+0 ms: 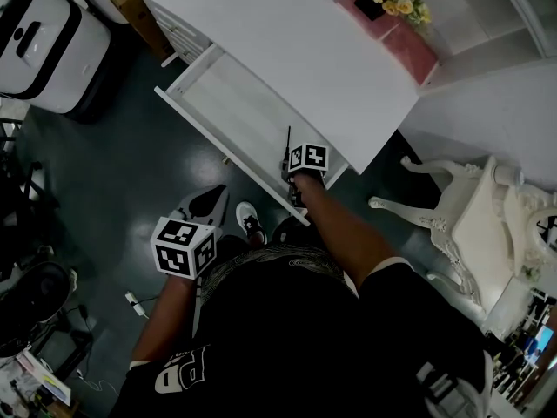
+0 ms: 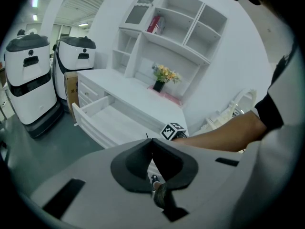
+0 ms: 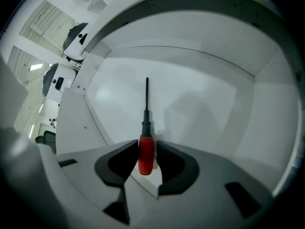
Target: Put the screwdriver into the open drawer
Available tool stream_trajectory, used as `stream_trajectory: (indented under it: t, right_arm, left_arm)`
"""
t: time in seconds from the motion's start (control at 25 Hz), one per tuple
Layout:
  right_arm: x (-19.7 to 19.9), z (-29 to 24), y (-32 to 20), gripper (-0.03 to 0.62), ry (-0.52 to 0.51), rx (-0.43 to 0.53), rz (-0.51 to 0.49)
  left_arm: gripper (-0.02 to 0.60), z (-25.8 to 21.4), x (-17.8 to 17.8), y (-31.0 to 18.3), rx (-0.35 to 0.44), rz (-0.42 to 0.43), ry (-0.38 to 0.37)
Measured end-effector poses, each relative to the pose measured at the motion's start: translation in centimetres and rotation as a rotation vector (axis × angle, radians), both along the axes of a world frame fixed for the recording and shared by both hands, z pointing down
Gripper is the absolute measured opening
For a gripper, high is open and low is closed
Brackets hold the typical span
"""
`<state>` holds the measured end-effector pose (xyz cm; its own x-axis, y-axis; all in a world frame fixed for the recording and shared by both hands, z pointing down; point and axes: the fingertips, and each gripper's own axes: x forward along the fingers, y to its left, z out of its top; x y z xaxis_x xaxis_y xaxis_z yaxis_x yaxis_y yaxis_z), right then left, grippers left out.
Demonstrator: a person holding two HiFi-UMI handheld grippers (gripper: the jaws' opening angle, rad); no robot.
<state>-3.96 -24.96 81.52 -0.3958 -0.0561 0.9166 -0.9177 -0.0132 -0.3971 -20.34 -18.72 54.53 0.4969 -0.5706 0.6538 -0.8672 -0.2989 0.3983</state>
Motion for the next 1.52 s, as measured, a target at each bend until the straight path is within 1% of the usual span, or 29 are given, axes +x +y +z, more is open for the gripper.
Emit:
stream_trajectory:
  t: [0.16,0.4,0.68,0.84,1.0,1.28,1.36,1.52]
  right_arm:
    - [-0.3,-0.3,-0.1,0.129,0.002,0.012,-0.011]
    - [-0.4,-1.5,0.2,0.13,0.021,0.052,-0.059]
    - [0.0,-4.4,0.7,0.13,0.03,0.121,-0.11]
    - [0.0,-6.7,1.0,0.129,-0.002,0.181,-0.109]
    - [-0.7,-10.6,1.6,0.129,-0.076,0.276,-0.089]
    - [-1.6,-20.3,3.9,0.124,-0.216,0.487,-0.076]
    - [-1.3,-23.1,4.5,0.102,-0.23,0.557,-0.084]
    - [-1.1,-29.1,5.6,0.029,-0.262,0.731,-0.107]
  left_arm:
    - [0.015,-0.1,-0.4,0.2,0.01,-0.002,0.002]
    - [0.015,-0.7,-0.4,0.6,0.035,0.002,0.013]
    - [0.015,-1.6,-0.3,1.2,0.069,0.028,0.033]
    - [0.015,-2.3,-0.2,1.4,0.092,0.044,0.041]
    - [0.015,-3.1,0.3,1.7,0.116,0.068,0.054]
    - [0.015,-4.4,2.0,2.1,0.153,0.137,0.085]
    - [0.015,-4.9,2.7,2.1,0.161,0.165,0.088]
    - [0.015,-6.2,4.2,2.4,0.189,0.217,0.089]
